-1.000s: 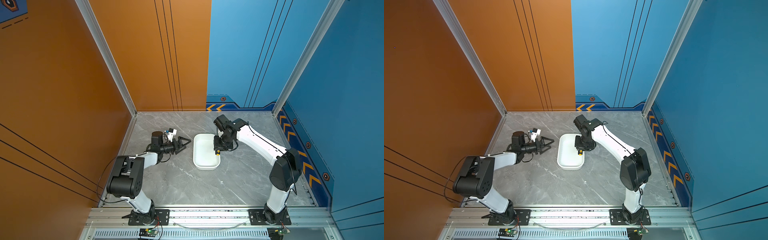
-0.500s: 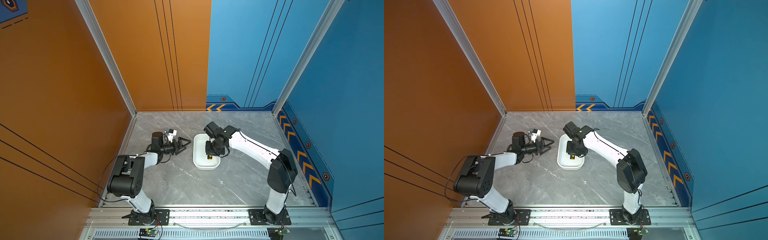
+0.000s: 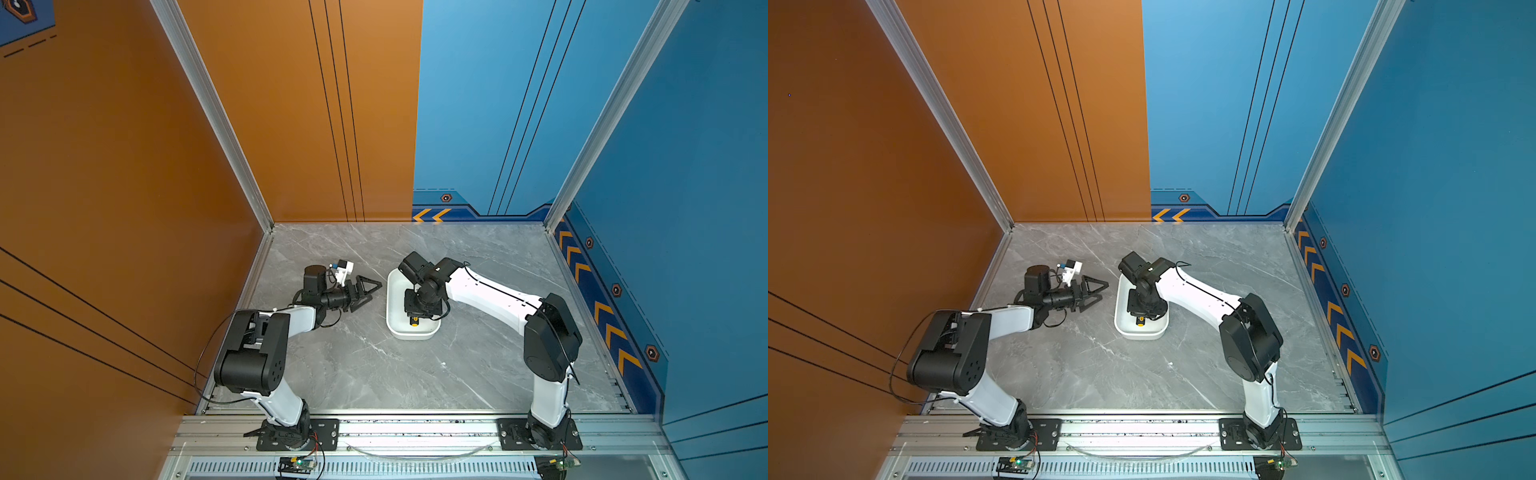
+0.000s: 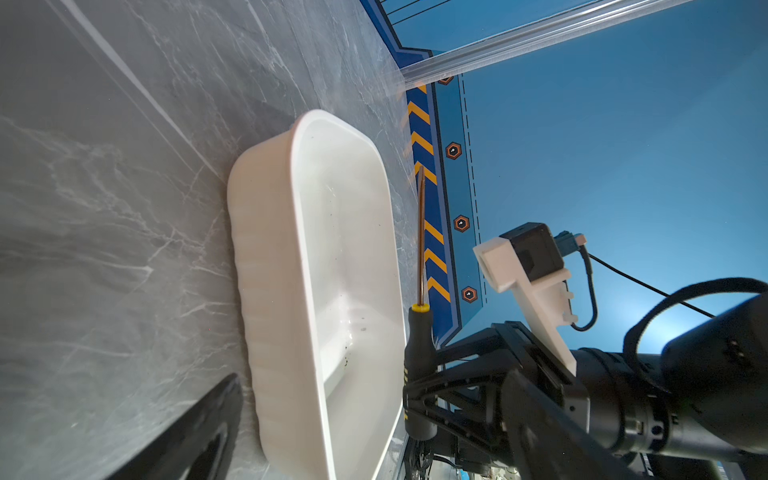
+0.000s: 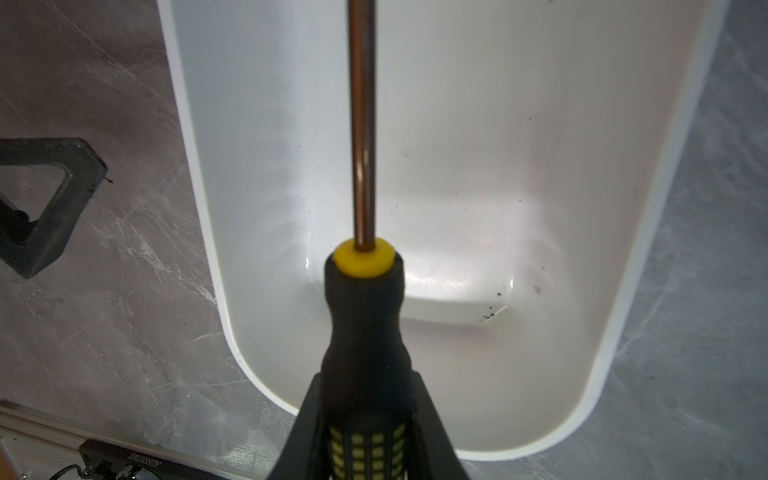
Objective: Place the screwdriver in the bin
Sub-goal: 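Lower the held screwdriver into the white bin with the right gripper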
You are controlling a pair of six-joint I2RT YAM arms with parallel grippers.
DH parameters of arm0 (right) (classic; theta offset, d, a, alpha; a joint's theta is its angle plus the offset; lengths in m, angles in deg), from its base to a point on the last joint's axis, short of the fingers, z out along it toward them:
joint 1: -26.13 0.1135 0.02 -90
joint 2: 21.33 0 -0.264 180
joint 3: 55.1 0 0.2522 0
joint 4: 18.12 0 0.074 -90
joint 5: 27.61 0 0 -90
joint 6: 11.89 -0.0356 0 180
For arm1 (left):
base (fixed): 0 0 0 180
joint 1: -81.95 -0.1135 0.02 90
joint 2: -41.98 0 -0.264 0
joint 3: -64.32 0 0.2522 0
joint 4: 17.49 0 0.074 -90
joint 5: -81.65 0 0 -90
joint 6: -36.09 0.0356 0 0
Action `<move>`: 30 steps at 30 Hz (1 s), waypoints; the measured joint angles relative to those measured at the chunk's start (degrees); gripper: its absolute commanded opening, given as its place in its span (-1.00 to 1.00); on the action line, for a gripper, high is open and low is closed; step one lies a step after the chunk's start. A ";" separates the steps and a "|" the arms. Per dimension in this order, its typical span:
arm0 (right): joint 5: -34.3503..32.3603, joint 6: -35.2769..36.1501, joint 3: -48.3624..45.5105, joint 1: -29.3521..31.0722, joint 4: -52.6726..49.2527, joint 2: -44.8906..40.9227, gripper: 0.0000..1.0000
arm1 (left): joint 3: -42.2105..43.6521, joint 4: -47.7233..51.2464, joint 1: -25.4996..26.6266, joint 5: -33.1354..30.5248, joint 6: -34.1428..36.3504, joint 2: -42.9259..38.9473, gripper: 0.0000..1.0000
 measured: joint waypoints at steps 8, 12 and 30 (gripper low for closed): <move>0.02 -0.66 -1.77 0.33 1.11 2.27 -1.00 | 0.39 0.00 0.00 0.00 0.00 0.02 0.96; 0.02 -0.85 -1.86 0.37 1.62 3.13 -1.00 | 0.52 0.00 0.02 0.00 0.00 0.24 0.96; 0.07 -0.85 -1.86 0.28 2.75 7.74 -1.00 | 0.55 0.00 0.00 -0.02 0.02 0.63 0.96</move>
